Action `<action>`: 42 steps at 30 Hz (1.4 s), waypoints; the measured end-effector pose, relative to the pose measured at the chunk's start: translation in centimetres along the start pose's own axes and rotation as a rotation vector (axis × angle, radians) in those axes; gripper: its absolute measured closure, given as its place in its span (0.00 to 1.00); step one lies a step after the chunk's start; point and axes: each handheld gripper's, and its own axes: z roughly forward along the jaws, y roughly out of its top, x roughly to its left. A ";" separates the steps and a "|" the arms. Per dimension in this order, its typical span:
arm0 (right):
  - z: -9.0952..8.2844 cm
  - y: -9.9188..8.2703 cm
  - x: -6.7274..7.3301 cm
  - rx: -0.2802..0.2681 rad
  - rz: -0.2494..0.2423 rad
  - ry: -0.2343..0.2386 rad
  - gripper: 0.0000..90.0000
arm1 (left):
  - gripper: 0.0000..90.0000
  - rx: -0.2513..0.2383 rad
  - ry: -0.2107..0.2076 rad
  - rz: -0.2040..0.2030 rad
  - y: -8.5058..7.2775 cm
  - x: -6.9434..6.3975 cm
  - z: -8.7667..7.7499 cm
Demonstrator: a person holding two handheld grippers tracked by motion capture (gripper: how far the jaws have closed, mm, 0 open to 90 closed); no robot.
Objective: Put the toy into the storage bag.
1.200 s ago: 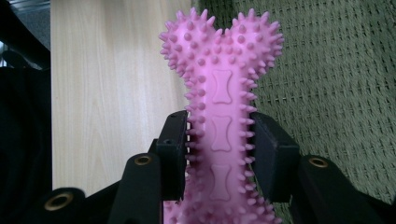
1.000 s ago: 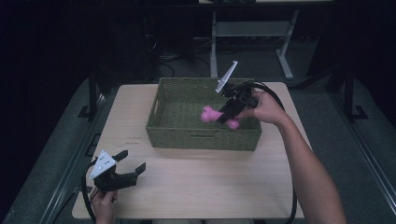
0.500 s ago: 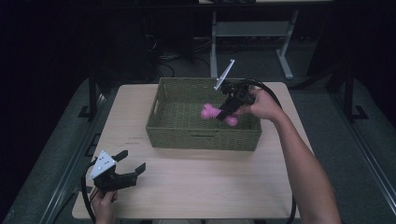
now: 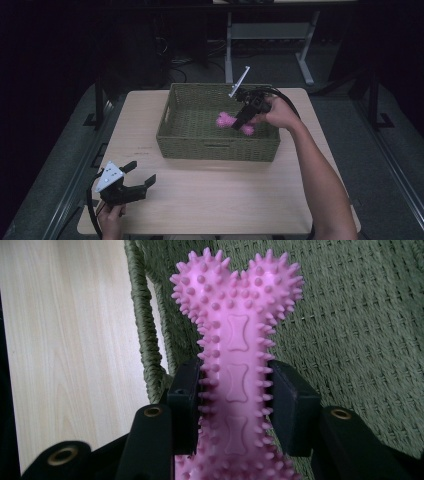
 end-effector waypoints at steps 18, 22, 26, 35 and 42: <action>1.6 -1.1 -0.9 0.032 0.046 0.009 0.65 | 0.15 0.003 -0.013 0.006 0.0 -0.1 0.2; 1.5 -1.5 -1.0 0.031 0.050 0.004 0.65 | 0.15 0.005 -0.013 0.009 0.0 -0.1 0.1; 1.8 -1.9 -1.2 0.030 0.058 0.005 0.65 | 0.15 0.003 -0.013 0.007 0.0 -0.1 0.1; 2.4 -2.7 -1.5 0.032 0.074 0.009 0.65 | 0.15 0.004 -0.011 0.008 0.0 -0.1 0.2; 3.0 -2.5 -1.5 0.047 0.070 0.015 0.65 | 0.15 0.004 -0.011 0.008 0.0 -0.1 0.1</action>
